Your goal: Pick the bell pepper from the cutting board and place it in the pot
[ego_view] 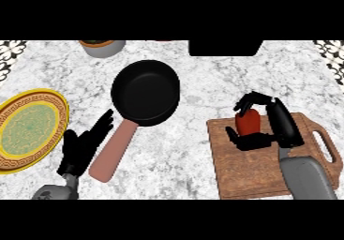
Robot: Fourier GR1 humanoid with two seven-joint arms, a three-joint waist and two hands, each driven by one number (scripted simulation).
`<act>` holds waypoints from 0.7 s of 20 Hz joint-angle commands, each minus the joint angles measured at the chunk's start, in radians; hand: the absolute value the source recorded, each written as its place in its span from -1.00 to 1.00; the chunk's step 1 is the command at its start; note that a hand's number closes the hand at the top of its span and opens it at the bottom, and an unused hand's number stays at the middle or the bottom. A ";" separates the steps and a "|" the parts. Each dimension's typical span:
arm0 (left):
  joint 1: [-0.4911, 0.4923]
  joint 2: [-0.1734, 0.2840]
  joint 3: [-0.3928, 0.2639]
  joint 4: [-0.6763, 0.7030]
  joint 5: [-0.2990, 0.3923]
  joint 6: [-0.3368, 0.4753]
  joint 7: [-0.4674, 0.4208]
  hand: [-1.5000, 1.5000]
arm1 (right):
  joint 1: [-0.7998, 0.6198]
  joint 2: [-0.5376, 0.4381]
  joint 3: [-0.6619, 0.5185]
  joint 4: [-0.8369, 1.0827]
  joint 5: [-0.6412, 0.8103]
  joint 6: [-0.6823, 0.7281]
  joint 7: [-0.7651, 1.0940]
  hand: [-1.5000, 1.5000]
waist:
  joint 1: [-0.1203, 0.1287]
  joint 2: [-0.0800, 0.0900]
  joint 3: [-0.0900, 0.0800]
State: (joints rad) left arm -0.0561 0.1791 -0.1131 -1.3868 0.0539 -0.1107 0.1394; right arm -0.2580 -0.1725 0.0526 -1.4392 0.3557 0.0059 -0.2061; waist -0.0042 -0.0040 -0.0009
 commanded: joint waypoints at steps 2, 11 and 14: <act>0.001 -0.016 0.007 0.046 -0.009 -0.015 -0.036 0.00 | -0.048 -0.004 0.050 -0.169 0.089 0.005 0.194 1.00 | 0.002 0.002 0.000; -0.059 -0.014 0.024 0.027 0.002 -0.029 0.032 0.00 | -0.401 0.121 0.173 -0.131 0.277 0.048 0.596 1.00 | 0.016 0.004 0.000; -0.056 -0.044 -0.008 0.027 -0.041 0.004 0.037 0.00 | -0.542 0.119 0.142 -0.041 0.264 0.128 0.656 1.00 | 0.017 0.005 0.000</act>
State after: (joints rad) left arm -0.0941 0.1603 -0.1005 -1.3863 0.0410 -0.1233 0.1736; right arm -0.6325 -0.0952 0.1786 -1.5589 0.5853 0.0868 0.3327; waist 0.0086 -0.0005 -0.0007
